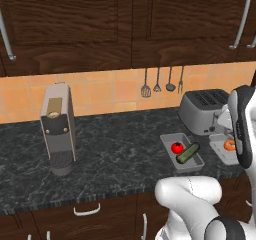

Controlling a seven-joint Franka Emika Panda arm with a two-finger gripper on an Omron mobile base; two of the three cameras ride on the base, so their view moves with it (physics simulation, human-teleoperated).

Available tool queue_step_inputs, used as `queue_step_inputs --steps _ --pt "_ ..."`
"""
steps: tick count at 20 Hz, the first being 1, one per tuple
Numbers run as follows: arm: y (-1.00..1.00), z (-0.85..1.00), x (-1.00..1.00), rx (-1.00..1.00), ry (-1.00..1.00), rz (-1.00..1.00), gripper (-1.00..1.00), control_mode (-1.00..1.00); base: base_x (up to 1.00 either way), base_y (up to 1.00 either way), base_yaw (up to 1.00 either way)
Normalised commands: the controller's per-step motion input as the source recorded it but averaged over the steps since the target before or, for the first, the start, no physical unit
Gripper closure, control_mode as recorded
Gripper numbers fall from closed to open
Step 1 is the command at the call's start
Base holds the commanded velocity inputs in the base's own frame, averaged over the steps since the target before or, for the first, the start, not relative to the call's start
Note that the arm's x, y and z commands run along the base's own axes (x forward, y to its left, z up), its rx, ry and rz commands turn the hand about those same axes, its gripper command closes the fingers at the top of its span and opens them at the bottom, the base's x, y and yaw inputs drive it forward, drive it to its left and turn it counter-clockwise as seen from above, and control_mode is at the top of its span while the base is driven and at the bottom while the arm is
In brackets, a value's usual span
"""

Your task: Take the meat container that has the shrimp and place it on the second highest rack of the freezer. Then take the vegetable container that has the cucumber and tomato and place it on the highest rack of the freezer.

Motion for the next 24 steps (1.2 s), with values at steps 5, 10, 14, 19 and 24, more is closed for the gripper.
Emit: queue_step_inputs --steps 5,10,14,19,24 --pt "-0.49 -0.54 0.03 0.00 0.04 -0.45 -1.00 -1.00 0.00 0.00 0.00" --pt "-0.53 -0.63 0.38 -0.05 0.04 -0.42 -1.00 -1.00 0.00 0.00 0.00" --pt "-0.40 -0.52 0.69 -0.07 0.08 -0.22 -1.00 -1.00 0.00 0.00 0.00" --pt "-0.54 -0.30 0.24 0.00 0.05 0.06 -1.00 -1.00 0.00 0.00 0.00" --pt "-0.24 -0.39 0.00 0.01 0.00 0.14 -1.00 -1.00 0.00 0.00 0.00"
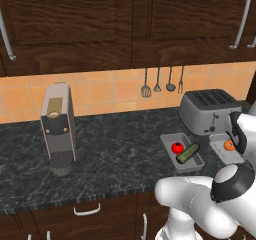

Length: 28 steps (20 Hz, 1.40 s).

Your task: Take the meat container that has the shrimp and place it on the second highest rack of the freezer. Then take the vegetable container that has the cucumber and tomato and place it on the highest rack of the freezer.

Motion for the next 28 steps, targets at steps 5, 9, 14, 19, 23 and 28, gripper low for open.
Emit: queue_step_inputs --steps 5,9,14,19,23,28 --pt "0.00 -0.35 0.10 0.01 0.00 0.03 -1.00 -1.00 0.00 0.00 0.00" --pt "0.02 -0.46 0.13 0.00 0.08 0.00 -1.00 -1.00 0.00 0.00 0.00" --pt "0.02 -0.39 0.41 0.00 0.17 0.00 -1.00 -1.00 0.00 0.00 0.00" --pt "0.00 -0.31 0.35 0.00 0.15 0.00 -1.00 -1.00 0.00 0.00 0.00" --pt "-0.01 -0.35 0.00 0.01 0.04 0.00 -1.00 -1.00 0.00 0.00 0.00" --pt "0.00 -0.29 0.00 0.07 0.00 0.00 -1.00 -1.00 0.00 0.00 0.00"
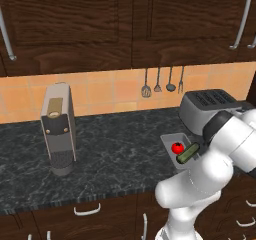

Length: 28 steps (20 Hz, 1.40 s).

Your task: Take the meat container that has the shrimp and place it on the second highest rack of the freezer. Then take the vegetable container that has the cucumber and tomato and place it on the highest rack of the freezer.

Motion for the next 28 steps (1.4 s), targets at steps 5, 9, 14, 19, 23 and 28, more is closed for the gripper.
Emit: queue_step_inputs --steps 5,9,14,19,23,28 --pt "0.00 -0.32 0.00 0.15 0.00 0.00 1.00 -1.00 0.00 0.00 0.00" --pt "0.00 -0.22 0.00 0.15 0.00 0.00 1.00 -1.00 0.00 0.00 0.00" --pt "0.04 -0.13 0.00 0.01 0.01 -0.08 1.00 -1.00 0.00 0.00 0.00" --pt "0.19 -0.06 -0.16 -0.05 -0.01 -0.11 1.00 -1.00 0.00 0.00 0.00" --pt "0.27 0.00 -0.42 -0.09 -0.06 -0.08 1.00 -1.00 0.00 0.00 0.00" --pt "0.30 0.11 -0.45 -0.17 -0.07 -0.03 1.00 -1.00 0.00 0.00 0.00"
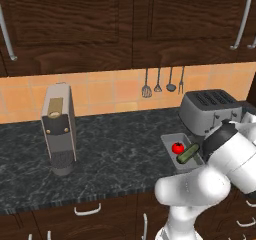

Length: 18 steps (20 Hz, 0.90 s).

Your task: Take the meat container that has the shrimp and place it on the second highest rack of the freezer. Then take the vegetable container that has the cucumber and tomato and place it on the highest rack of the freezer.

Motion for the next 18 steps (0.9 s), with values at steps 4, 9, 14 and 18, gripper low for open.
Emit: queue_step_inputs --steps 4,9,14,18 --pt "0.22 0.55 -0.50 -0.20 -0.05 -0.03 1.00 -1.00 0.00 0.00 0.00" --pt "0.27 0.62 -0.53 -0.10 -0.06 -0.03 1.00 -1.00 0.00 0.00 0.00" --pt "0.34 0.74 -0.38 -0.01 -0.02 0.00 1.00 -1.00 0.00 0.00 0.00" --pt "0.40 0.77 -0.41 0.00 0.00 0.00 1.00 -1.00 0.00 0.00 0.00"
